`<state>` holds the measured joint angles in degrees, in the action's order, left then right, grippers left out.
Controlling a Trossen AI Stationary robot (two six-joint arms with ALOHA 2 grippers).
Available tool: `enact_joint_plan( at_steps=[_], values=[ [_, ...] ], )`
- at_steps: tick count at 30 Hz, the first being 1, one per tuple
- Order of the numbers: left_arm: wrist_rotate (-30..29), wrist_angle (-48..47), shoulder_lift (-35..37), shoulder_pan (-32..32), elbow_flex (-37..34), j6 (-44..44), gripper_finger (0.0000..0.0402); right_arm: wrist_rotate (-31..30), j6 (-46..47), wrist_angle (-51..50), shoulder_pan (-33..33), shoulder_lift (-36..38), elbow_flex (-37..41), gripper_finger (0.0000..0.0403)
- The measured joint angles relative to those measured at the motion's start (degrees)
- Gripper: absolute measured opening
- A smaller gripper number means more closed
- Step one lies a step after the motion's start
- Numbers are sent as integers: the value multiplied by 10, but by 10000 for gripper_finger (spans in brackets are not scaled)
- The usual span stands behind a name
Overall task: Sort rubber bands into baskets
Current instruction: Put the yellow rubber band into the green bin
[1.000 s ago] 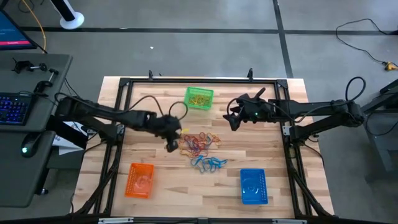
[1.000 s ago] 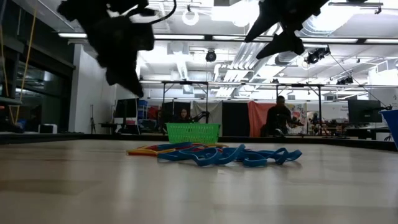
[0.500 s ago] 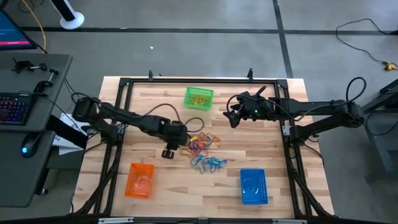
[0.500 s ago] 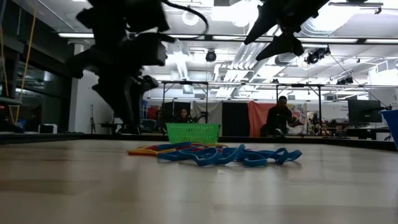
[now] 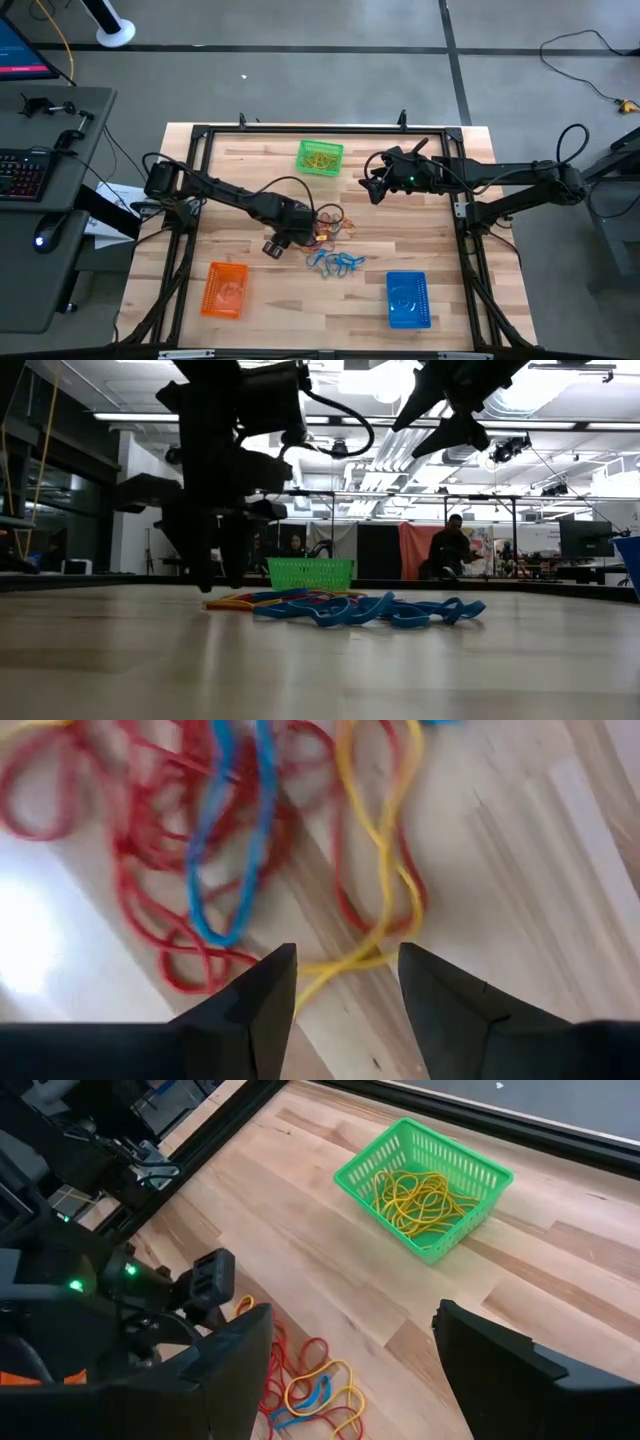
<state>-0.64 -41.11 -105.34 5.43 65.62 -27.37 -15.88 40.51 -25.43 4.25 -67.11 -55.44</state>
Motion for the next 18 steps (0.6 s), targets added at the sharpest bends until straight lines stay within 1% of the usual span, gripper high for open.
enact_joint_plan(
  at_steps=[2,7,13,18],
  values=[
    [6,-11,0,0,-2,-38,170,0,0,0,0,0,0,265],
    [7,1,0,-1,-17,-134,170,0,0,0,0,0,0,265],
    [11,41,0,-2,-39,-192,170,0,0,0,0,0,0,265],
    [11,59,1,-3,-47,-213,170,0,0,0,0,0,0,265]
  ],
)
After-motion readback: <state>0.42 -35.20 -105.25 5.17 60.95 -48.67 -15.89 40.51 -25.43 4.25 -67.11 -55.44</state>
